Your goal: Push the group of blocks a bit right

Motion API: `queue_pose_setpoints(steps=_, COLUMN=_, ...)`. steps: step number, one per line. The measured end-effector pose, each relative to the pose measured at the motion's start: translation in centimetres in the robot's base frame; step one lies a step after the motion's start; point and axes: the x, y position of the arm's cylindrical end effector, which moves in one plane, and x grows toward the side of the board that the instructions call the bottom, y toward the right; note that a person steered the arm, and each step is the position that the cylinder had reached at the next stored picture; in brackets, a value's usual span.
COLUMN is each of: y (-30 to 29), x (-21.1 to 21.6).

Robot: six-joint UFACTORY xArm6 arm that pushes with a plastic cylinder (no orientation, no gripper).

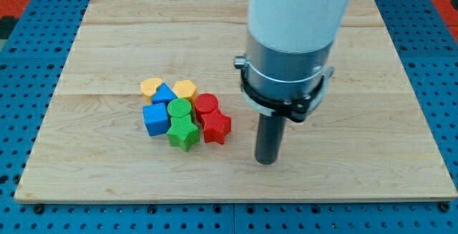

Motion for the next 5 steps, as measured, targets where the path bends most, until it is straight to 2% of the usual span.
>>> queue_pose_setpoints(steps=3, y=1.1, x=-0.5)
queue_pose_setpoints(steps=5, y=-0.5, x=1.5)
